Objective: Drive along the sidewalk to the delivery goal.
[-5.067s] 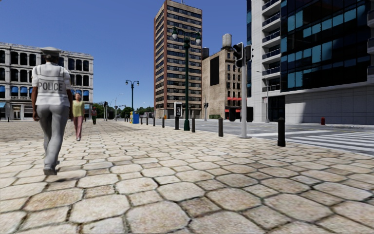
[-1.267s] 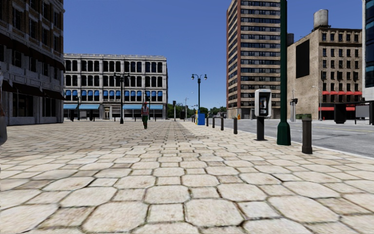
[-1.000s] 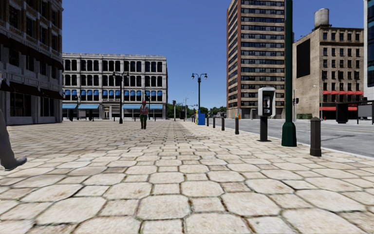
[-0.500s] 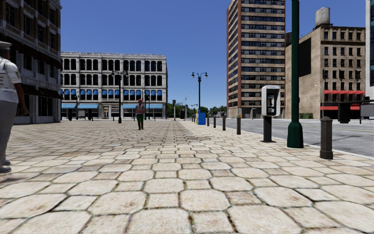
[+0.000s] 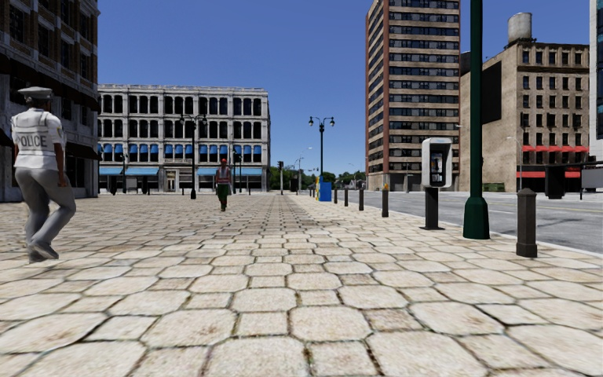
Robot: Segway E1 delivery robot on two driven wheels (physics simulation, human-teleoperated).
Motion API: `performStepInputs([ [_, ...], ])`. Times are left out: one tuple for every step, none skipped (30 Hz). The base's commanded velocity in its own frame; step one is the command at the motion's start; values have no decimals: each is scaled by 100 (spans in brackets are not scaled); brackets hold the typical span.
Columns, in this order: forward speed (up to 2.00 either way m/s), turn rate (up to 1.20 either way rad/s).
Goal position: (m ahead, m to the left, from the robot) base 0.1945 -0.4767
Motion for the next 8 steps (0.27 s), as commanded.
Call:
performStepInputs([
  [0,0],
  [0,0],
  [0,0],
  [0,0],
  [0,0],
  [0,0],
  [0,0],
  [0,0],
])
